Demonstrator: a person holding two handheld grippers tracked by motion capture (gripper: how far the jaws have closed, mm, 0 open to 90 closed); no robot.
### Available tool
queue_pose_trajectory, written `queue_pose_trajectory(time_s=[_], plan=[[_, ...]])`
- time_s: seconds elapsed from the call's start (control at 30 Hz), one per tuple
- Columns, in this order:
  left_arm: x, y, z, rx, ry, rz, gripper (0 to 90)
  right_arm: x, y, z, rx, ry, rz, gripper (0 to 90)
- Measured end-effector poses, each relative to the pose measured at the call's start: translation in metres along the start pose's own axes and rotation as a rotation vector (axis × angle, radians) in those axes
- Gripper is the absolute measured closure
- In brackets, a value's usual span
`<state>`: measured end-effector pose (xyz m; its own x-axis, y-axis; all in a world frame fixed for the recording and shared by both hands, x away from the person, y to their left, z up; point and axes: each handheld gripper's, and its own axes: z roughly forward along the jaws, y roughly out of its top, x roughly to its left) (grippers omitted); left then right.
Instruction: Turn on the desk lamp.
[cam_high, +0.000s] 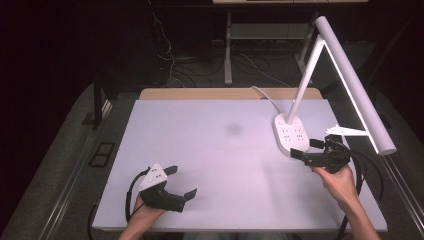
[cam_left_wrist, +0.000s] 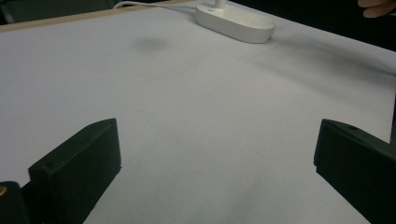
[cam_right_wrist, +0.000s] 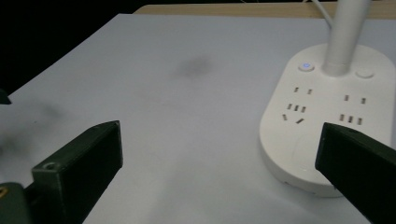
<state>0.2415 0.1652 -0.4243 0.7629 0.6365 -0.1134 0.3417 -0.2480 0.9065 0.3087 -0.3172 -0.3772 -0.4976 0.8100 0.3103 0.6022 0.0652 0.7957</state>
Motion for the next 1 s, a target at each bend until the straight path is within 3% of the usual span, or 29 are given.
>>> queue_pose_trajectory(time_s=[0.3, 0.8, 1.0], plan=[[0.0, 0.0, 0.0, 0.003, 0.0, 0.002, 0.0, 0.018, -0.019, 0.0, 0.006, 0.08, -0.037, 0.1], [0.0, 0.0, 0.001, 0.006, 0.0, 0.004, 0.0, 0.035, -0.05, 0.004, 0.014, 0.146, -0.067, 0.2], [0.0, 0.0, 0.0, 0.005, 0.0, 0.001, 0.0, 0.039, -0.062, 0.004, 0.036, 0.148, -0.083, 0.2]])
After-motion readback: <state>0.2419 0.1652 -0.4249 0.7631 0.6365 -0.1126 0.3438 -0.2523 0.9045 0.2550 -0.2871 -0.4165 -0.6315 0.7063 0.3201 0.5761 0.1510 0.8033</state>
